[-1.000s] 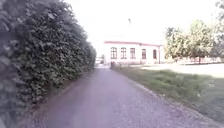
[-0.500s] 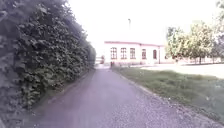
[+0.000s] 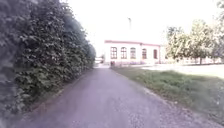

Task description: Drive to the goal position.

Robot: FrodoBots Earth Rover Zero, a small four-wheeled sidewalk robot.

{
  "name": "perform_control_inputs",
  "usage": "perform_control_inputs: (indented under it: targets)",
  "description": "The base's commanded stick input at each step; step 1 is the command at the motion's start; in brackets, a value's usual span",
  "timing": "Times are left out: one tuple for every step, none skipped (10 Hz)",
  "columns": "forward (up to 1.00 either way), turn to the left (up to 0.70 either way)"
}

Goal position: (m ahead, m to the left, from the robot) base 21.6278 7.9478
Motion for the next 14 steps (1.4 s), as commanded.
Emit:
perform_control_inputs:
  targets:
    - [0.44,0.02]
    - [0.44,0.02]
    - [0.44,0.02]
    - [0.44,0.02]
    - [0.44,0.02]
    - [0.44,0.02]
    - [0.44,0.02]
    - [0.44,0.02]
    - [0.44,0.02]
    - [0.44,0.02]
    - [0.44,0.02]
    - [0.44,0.02]
    - [0.44,0.02]
    - [0.44,0.02]
